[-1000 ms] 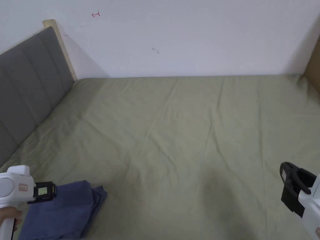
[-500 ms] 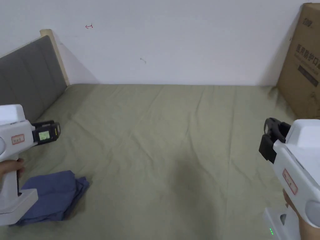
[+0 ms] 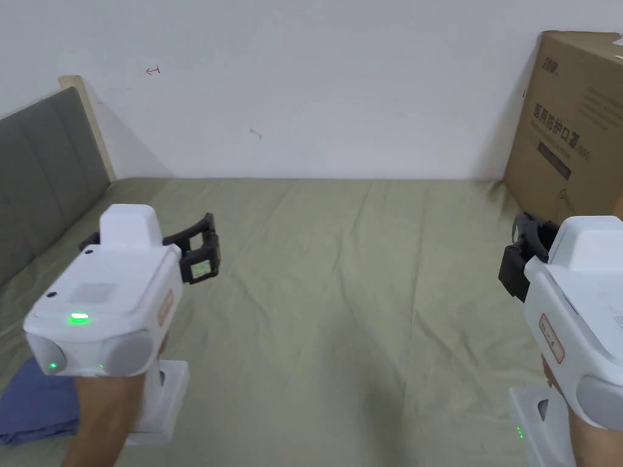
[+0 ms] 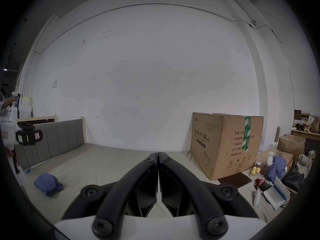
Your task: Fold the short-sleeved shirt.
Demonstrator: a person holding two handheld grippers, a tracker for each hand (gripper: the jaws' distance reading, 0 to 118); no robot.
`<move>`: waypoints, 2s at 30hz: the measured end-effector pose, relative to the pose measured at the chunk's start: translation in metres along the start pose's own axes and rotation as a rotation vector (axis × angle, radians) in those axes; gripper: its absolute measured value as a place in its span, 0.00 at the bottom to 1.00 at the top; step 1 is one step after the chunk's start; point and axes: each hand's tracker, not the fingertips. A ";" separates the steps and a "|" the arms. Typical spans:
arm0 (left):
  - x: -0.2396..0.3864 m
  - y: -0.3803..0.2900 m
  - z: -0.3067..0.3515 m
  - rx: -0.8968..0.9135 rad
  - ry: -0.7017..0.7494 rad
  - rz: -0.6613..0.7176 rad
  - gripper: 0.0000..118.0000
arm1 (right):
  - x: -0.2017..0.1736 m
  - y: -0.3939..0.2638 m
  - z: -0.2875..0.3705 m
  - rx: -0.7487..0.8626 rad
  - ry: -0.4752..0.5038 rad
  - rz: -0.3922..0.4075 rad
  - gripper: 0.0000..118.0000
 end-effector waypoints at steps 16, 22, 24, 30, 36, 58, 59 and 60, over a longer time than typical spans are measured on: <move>0.067 -0.031 0.018 0.014 -0.085 -0.022 0.00 | 0.016 -0.015 0.014 -0.003 -0.027 0.003 0.00; 0.064 -0.027 0.017 0.030 -0.080 -0.013 0.00 | 0.008 -0.011 0.019 -0.006 -0.026 0.004 0.00; 0.065 -0.025 0.019 0.035 -0.077 -0.014 0.00 | 0.007 -0.010 0.019 -0.005 -0.026 0.004 0.00; 0.063 -0.024 0.020 0.040 -0.071 -0.028 0.00 | 0.005 -0.009 0.018 -0.006 -0.022 0.005 0.00; 0.062 -0.023 0.021 0.041 -0.066 -0.038 0.00 | 0.005 -0.009 0.018 -0.008 -0.020 0.006 0.00; 0.060 -0.022 0.021 0.038 -0.064 -0.033 0.00 | 0.003 -0.006 0.020 -0.006 -0.014 0.012 0.00; 0.061 -0.022 0.021 0.038 -0.064 -0.034 0.00 | 0.002 -0.006 0.020 -0.007 -0.014 0.014 0.00; 0.061 -0.022 0.021 0.039 -0.063 -0.035 0.00 | 0.002 -0.006 0.021 -0.006 -0.013 0.014 0.00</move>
